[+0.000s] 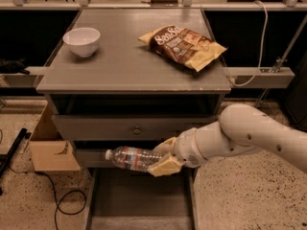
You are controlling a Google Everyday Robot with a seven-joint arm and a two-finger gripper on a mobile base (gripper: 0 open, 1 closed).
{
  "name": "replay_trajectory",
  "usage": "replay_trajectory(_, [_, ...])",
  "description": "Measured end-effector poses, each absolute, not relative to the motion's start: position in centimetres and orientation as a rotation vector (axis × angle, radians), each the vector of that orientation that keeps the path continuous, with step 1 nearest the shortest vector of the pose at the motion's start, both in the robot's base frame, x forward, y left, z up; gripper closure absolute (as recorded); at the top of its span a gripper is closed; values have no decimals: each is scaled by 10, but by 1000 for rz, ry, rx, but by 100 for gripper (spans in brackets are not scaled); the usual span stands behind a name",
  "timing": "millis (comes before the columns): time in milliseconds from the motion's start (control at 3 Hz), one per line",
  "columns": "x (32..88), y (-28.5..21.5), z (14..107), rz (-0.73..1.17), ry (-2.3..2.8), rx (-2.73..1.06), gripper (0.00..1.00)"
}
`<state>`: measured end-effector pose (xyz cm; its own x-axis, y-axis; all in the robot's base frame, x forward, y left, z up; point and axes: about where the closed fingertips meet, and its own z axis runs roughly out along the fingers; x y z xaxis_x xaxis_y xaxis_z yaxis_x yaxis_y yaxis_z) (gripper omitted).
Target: Place water bottle into bottom drawer
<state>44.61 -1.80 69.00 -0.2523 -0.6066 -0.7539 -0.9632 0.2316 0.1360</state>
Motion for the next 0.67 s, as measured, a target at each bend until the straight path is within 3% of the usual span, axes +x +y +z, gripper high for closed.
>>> replay_trajectory(667, [455,-5,648,874,2027,-1451,100])
